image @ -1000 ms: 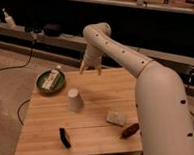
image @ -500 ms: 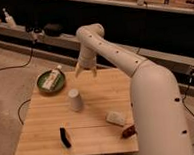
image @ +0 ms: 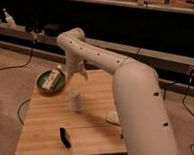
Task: Place the ceramic cup over the eraser
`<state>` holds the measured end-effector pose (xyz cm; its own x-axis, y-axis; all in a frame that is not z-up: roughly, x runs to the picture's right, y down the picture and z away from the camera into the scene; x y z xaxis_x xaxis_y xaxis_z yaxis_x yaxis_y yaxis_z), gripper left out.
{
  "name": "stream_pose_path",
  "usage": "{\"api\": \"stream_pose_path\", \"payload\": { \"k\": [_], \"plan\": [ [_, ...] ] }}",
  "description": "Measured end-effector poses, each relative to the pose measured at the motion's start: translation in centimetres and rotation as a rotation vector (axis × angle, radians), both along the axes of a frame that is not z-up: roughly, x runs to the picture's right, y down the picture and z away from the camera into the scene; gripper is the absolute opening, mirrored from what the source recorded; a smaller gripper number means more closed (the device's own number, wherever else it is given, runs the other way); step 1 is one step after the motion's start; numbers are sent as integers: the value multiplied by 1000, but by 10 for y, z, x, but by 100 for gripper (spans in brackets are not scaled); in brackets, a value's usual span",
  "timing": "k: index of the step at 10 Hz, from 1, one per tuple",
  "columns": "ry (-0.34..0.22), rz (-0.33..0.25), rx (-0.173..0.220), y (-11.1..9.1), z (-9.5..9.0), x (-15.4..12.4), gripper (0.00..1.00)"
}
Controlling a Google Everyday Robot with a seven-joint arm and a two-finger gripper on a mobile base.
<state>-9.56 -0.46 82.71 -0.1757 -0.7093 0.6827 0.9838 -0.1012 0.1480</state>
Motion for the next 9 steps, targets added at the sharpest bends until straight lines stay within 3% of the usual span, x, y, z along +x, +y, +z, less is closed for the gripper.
{"api": "stream_pose_path", "payload": {
  "k": [4,6,9],
  "plan": [
    [-27,-48,-44,26,5,-39,65],
    [-44,-52,-68,36,7,-48,65],
    [-21,-60,-89,46,10,-45,65]
  ]
}}
